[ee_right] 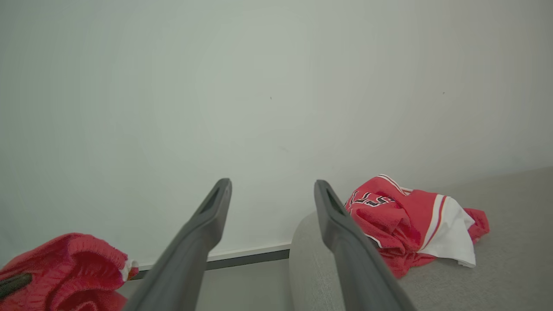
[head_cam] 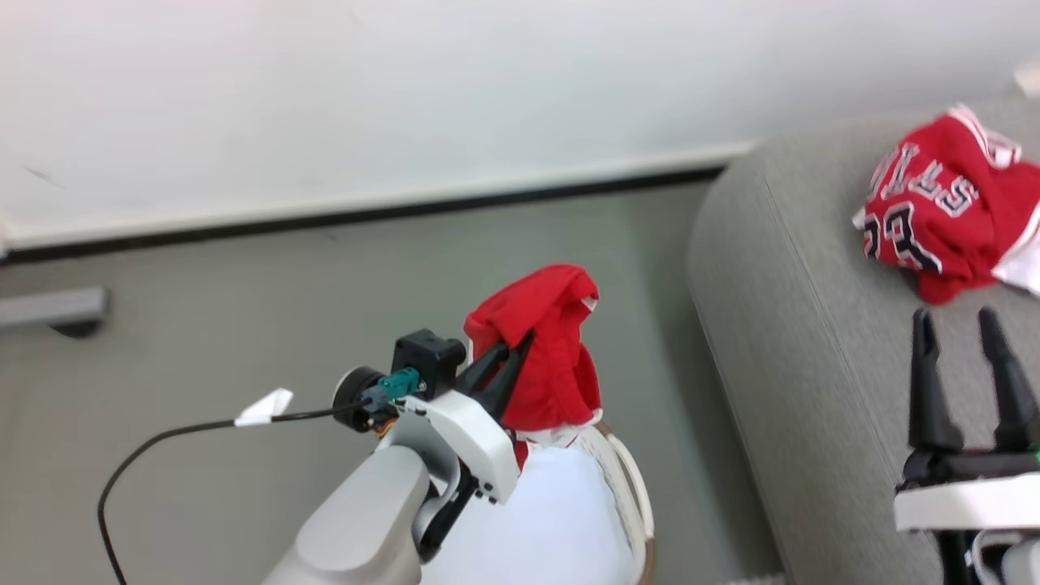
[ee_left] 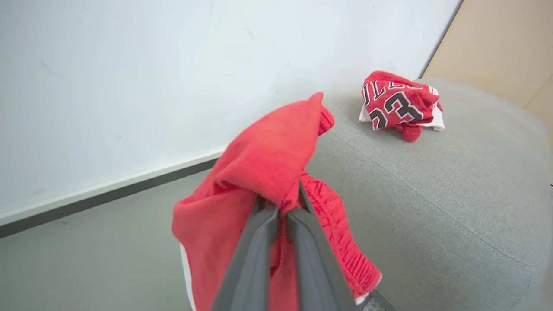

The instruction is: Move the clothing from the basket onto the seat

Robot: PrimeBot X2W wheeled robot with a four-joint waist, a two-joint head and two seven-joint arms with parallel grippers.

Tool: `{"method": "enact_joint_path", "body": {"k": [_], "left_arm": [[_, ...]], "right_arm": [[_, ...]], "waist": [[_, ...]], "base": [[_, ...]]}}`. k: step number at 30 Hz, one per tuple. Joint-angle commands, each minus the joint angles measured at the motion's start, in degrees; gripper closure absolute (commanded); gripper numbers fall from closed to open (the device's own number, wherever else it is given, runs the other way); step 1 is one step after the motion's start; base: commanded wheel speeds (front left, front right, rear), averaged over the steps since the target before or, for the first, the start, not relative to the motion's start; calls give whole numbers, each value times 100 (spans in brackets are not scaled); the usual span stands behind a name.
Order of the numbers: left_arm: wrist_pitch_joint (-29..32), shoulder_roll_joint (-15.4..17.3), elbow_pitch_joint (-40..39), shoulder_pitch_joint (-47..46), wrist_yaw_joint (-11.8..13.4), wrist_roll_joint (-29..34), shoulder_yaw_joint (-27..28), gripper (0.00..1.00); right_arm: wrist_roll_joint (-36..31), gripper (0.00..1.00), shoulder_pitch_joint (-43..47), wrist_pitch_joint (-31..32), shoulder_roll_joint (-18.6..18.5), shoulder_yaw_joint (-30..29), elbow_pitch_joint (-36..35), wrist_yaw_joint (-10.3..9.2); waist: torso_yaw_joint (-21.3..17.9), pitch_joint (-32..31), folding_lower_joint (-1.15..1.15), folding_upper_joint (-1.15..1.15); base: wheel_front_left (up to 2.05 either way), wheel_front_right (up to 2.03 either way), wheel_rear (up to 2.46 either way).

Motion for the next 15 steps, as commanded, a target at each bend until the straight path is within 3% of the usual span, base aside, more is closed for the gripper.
{"method": "enact_joint_path", "body": {"k": [1,6,15], "left_arm": [[-2,52,-190,9,-12,-83,12,100],[91,54,-763,-178,-4,-251,83,100],[482,160,-1831,-422,259,-417,306,100]], "right_arm": [[40,0,200,4,-8,100,92,-13],[92,0,430,4,28,422,244,-13],[182,0,481,4,-12,781,336,-13]], "waist": [[449,-628,2,0],[578,-925,2,0],[696,-1094,2,0]], "base": [[0,0,0],[0,0,0],[0,0,0]]}}
